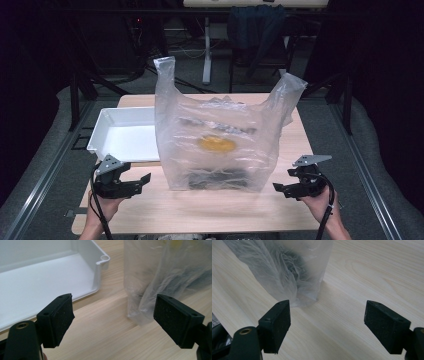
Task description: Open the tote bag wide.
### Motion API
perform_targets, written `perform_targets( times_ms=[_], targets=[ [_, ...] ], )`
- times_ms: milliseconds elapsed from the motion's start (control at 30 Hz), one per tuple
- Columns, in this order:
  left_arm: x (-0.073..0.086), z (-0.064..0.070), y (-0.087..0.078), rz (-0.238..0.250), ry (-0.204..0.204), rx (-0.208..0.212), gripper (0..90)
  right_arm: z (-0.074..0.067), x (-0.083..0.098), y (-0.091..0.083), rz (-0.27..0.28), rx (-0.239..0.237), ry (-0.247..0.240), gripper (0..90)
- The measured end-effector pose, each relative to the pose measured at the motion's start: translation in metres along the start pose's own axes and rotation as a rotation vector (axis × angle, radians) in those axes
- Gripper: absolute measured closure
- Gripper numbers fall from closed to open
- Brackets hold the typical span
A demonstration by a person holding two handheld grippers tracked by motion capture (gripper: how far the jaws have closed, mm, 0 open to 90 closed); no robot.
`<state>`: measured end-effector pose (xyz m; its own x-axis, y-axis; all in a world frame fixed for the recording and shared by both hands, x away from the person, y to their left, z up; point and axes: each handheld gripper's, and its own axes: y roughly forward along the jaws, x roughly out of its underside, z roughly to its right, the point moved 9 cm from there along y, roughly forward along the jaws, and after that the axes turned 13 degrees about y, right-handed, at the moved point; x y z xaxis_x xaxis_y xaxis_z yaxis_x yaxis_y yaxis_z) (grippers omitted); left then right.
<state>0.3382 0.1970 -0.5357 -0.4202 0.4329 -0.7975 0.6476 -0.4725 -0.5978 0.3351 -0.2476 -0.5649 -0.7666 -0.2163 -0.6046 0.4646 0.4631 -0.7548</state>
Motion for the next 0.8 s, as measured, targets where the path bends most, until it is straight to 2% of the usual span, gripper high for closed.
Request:
perform_targets(
  times_ms=[33, 100, 167, 200, 233, 400, 500, 567, 600, 667, 700, 733, 800],
  targets=[
    [0.000, 0.000, 0.000, 0.000, 0.000, 0.000, 17.1, 0.000, 0.000, 0.000, 0.000, 0.000, 0.000, 22.0],
    [-0.001, 0.008, 0.005, -0.008, 0.035, 0.023, 17.5, -0.003, 0.001, 0.002, 0.001, -0.012, 0.004, 23.4],
    [-0.001, 0.011, 0.005, -0.011, 0.050, 0.033, 17.7, -0.003, 0.001, 0.001, -0.013, 0.002, -0.013, 24.9],
    [-0.002, 0.014, 0.006, -0.011, 0.068, 0.039, 18.8, -0.009, -0.001, 0.002, 0.010, -0.022, -0.018, 28.2],
    [-0.005, 0.017, 0.005, 0.000, 0.081, 0.039, 19.7, -0.012, -0.002, 0.001, 0.013, -0.025, -0.025, 30.0],
    [-0.012, 0.021, 0.005, 0.032, 0.079, 0.048, 31.4, -0.031, -0.002, -0.004, 0.031, -0.063, -0.063, 37.2],
    [-0.020, 0.025, 0.005, 0.059, 0.094, 0.053, 37.1, -0.036, -0.001, -0.006, 0.033, -0.076, -0.081, 39.2],
    [-0.024, 0.026, 0.005, 0.076, 0.093, 0.024, 38.9, -0.041, -0.003, -0.008, 0.047, -0.087, -0.077, 42.8],
    [-0.025, 0.028, 0.005, 0.086, 0.092, 0.034, 44.3, -0.045, -0.006, -0.009, 0.058, -0.112, -0.074, 45.7],
    [-0.025, 0.029, 0.007, 0.085, 0.093, 0.042, 47.3, -0.048, -0.008, -0.009, 0.066, -0.120, -0.072, 47.8],
    [-0.024, 0.030, 0.010, 0.084, 0.099, 0.067, 48.2, -0.049, -0.008, -0.008, 0.063, -0.118, -0.070, 49.7],
    [-0.024, 0.030, 0.010, 0.084, 0.099, 0.067, 50.1, -0.049, -0.008, -0.008, 0.063, -0.118, -0.070, 49.7],
    [-0.024, 0.029, 0.014, 0.085, 0.096, 0.087, 52.2, -0.050, -0.009, -0.007, 0.065, -0.104, -0.070, 56.2]
  ],
)
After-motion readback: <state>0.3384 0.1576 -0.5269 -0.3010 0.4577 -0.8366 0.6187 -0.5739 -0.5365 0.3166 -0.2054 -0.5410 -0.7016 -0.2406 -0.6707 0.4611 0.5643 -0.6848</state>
